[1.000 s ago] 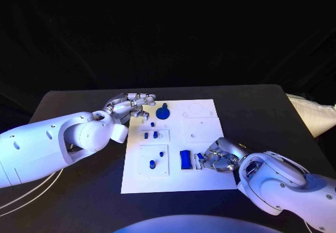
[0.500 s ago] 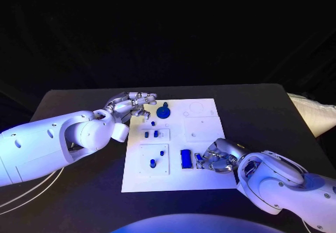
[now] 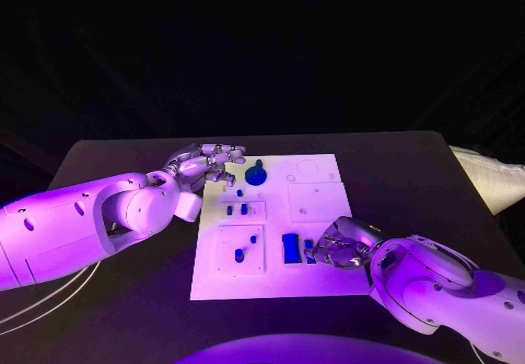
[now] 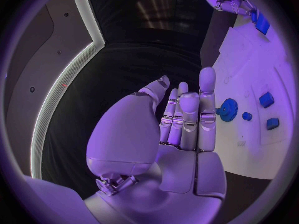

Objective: Assemble the parts on the task board

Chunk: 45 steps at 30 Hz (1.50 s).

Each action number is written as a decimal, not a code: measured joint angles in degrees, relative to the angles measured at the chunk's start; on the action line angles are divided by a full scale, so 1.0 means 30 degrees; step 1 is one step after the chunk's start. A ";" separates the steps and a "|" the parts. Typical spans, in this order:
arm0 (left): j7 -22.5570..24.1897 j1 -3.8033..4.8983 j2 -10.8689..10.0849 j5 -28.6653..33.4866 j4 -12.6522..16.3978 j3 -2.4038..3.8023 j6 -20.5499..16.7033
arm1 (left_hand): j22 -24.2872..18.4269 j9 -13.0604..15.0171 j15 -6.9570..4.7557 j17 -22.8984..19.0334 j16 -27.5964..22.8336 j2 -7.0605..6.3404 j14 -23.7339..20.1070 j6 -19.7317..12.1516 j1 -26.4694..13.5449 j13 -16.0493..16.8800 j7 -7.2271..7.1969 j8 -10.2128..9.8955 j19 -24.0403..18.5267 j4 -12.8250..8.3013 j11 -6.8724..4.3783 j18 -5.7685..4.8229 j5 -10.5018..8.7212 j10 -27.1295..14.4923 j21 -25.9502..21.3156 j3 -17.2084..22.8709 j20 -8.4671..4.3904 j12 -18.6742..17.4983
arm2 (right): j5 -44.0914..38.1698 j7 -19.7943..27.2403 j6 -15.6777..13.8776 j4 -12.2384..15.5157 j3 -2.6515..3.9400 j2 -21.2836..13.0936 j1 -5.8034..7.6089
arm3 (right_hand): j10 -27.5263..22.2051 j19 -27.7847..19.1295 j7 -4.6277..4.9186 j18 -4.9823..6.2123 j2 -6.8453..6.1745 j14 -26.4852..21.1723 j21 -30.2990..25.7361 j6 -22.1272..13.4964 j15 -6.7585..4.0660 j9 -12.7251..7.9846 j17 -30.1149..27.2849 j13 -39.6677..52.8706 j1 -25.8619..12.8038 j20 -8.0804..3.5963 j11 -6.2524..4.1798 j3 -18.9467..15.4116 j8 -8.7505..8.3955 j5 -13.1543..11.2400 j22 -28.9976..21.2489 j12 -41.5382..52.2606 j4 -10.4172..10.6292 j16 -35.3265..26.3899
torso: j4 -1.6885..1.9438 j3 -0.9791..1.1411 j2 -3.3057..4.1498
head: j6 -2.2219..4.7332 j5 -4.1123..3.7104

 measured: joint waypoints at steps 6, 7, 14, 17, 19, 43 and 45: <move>-0.0016 0.0000 -0.0001 -0.0003 0.0001 0.0000 0.0002 | 0.0001 0.0000 0.0000 0.0001 0.0000 0.0000 0.0000 0.0001 0.0000 -0.0001 0.0000 -0.0001 0.0000 0.0000 0.0001 0.0001 0.0000 0.0000 0.0000 0.0000 0.0000 0.0000 | -0.0030 -0.0025 -0.0001 0.0003 -0.0001 0.0015 0.0000 | -0.0001 0.0000 -0.0062 -0.0001 0.0335 0.0000 -0.0001 0.0062 0.0000 -0.0001 -0.0002 0.0182 -0.1402 0.0000 0.0001 -0.1649 0.0000 -0.1443 -0.0001 0.0153 0.0046 -0.0001 | -0.0004 0.0000 0.0000 | 0.0002 0.0002; -0.0018 0.0000 -0.0002 -0.0003 0.0001 0.0000 0.0003 | 0.0000 0.0000 0.0000 0.0001 0.0000 0.0000 0.0000 0.0000 0.0000 0.0000 0.0000 -0.0001 0.0000 0.0000 0.0000 0.0000 0.0000 0.0000 0.0000 0.0000 0.0000 0.0000 | -0.0035 -0.0030 -0.0002 0.0012 -0.0001 0.0014 0.0000 | 0.0000 -0.0001 -0.0062 -0.0001 0.0335 0.0000 -0.0001 0.0062 0.0000 -0.0001 -0.0002 0.0186 -0.1440 0.0001 0.0001 -0.1751 0.0000 -0.1460 -0.0001 0.0153 0.0043 -0.0001 | -0.0005 0.0002 0.0000 | 0.0002 0.0004; -0.0035 0.0000 -0.0007 -0.0005 0.0000 0.0000 0.0010 | 0.0001 0.0001 -0.0001 0.0002 0.0000 0.0000 0.0000 0.0000 0.0000 -0.0001 0.0001 -0.0003 0.0000 0.0000 0.0000 0.0000 0.0000 0.0000 0.0000 0.0001 0.0000 0.0000 | -0.0075 -0.0042 -0.0012 0.0206 -0.0004 -0.0121 -0.0009 | -0.0001 -0.0001 -0.0063 -0.0001 0.0577 0.0000 -0.0001 0.0062 0.0000 0.0044 -0.0003 0.0277 -0.0050 0.0001 0.0002 -0.2286 -0.0149 -0.1385 -0.0003 0.0153 -0.0285 -0.0002 | -0.0016 0.0013 0.0000 | 0.0004 0.0004; -0.0040 0.0000 -0.0014 -0.0006 -0.0004 0.0000 0.0014 | 0.0001 0.0000 -0.0001 0.0002 0.0000 0.0000 0.0000 0.0000 0.0000 -0.0002 0.0000 -0.0003 0.0000 0.0000 0.0000 0.0000 0.0000 0.0000 0.0000 0.0000 0.0000 0.0000 | -0.0084 -0.0036 -0.0012 0.0301 -0.0004 -0.0206 -0.0014 | 0.0000 -0.0001 -0.0064 -0.0001 0.0633 0.0000 -0.0001 0.0062 0.0000 0.0045 -0.0004 0.0278 0.0805 0.0000 0.0002 -0.2483 -0.0149 -0.1601 -0.0003 0.0152 -0.0503 -0.0002 | -0.0016 0.0022 0.0000 | 0.0005 0.0005; -0.0043 0.0000 -0.0018 -0.0006 -0.0008 0.0000 0.0017 | 0.0001 0.0001 -0.0001 0.0002 0.0000 0.0000 0.0001 0.0000 0.0000 -0.0001 0.0000 -0.0004 0.0000 0.0000 0.0001 0.0001 0.0000 0.0000 0.0000 0.0000 0.0000 0.0000 | -0.0086 -0.0017 -0.0010 0.0338 -0.0004 -0.0254 -0.0021 | -0.0001 -0.0001 -0.0066 -0.0001 0.0695 0.0000 -0.0001 0.0064 0.0001 0.0045 -0.0004 0.0278 0.1442 0.0001 0.0002 -0.2530 -0.0166 -0.2018 -0.0004 0.0152 -0.0762 -0.0002 | -0.0016 0.0026 0.0000 | 0.0005 0.0005; -0.0084 -0.0002 -0.0008 -0.0012 -0.0051 -0.0005 0.0046 | -0.0029 0.0000 -0.0001 0.0004 0.0000 0.0000 0.0001 -0.0070 0.0000 -0.0003 0.0069 -0.0007 0.0000 0.0000 0.0002 0.0001 0.0000 -0.0001 0.0000 0.0001 0.0000 0.0000 | -0.0090 0.0161 0.0114 -0.0223 0.0023 0.0019 -0.0036 | -0.0001 -0.0002 -0.0027 0.0000 0.1211 0.0000 -0.0002 0.0166 0.0001 0.0108 0.0007 0.0382 0.3316 0.0001 0.0002 -0.2952 -0.0301 -0.3085 0.0010 0.0073 -0.1386 -0.0004 | 0.0016 0.0007 0.0011 | -0.0048 -0.0005; -0.0086 -0.0002 -0.0008 -0.0012 -0.0059 -0.0005 0.0048 | -0.0030 0.0000 -0.0001 0.0005 0.0000 0.0000 0.0000 -0.0070 0.0000 -0.0004 0.0069 -0.0007 0.0000 0.0000 0.0003 0.0001 0.0000 -0.0001 0.0000 0.0001 0.0000 0.0000 | -0.0091 0.0177 0.0104 -0.0229 0.0023 0.0024 -0.0036 | -0.0001 -0.0002 -0.0032 0.0001 0.1211 0.0000 -0.0002 0.0171 0.0001 0.0087 0.0007 0.0382 0.3316 0.0001 0.0002 -0.2953 -0.0302 -0.3084 0.0009 0.0073 -0.1388 -0.0004 | 0.0009 0.0007 0.0005 | -0.0049 0.0000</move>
